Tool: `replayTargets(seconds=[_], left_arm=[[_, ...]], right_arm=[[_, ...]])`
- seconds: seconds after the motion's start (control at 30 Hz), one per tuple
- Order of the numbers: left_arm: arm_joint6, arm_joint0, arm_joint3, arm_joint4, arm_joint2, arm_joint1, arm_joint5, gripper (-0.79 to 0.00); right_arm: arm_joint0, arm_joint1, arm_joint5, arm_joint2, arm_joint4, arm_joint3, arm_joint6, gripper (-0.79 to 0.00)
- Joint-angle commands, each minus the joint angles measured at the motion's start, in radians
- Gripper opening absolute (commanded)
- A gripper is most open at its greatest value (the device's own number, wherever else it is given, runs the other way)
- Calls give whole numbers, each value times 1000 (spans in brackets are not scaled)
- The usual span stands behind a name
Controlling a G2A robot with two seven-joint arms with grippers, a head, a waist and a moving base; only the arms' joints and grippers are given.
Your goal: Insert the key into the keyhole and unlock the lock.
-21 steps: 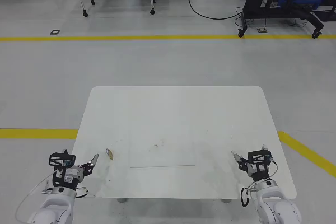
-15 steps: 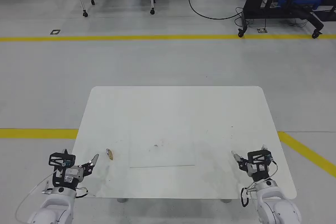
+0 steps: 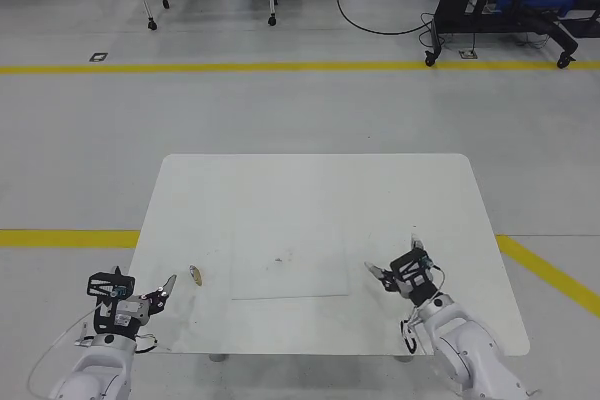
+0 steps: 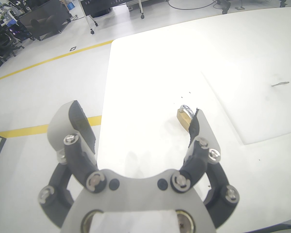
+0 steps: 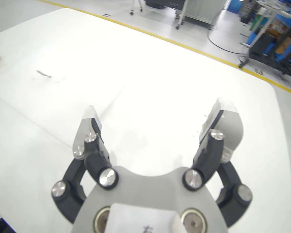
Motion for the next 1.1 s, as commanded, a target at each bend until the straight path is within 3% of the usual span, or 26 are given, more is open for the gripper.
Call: replayTargets(seconds=[0.0, 0.1, 0.47, 0.7, 0.87, 0.97, 1.07], left_arm=[[0, 0, 0, 0, 0, 0, 0, 0], [0, 0, 0, 0, 0, 0, 0, 0], [0, 0, 0, 0, 0, 0, 0, 0], [0, 0, 0, 0, 0, 0, 0, 0], [0, 0, 0, 0, 0, 0, 0, 0], [0, 0, 0, 0, 0, 0, 0, 0], [0, 0, 0, 0, 0, 0, 0, 0]], right_arm=[[66, -6, -33, -60, -19, 44, 3, 0], [108, -10, -71, -93, -17, 85, 2, 0], [111, -11, -87, -102, -23, 81, 5, 0], [256, -30, -258, -275, -106, 132, 116, 0], [396, -69, -272, -414, -95, 248, 176, 0], [459, -89, -275, -466, -74, 316, 184, -311], [510, -107, -277, -502, -55, 375, 197, -409]])
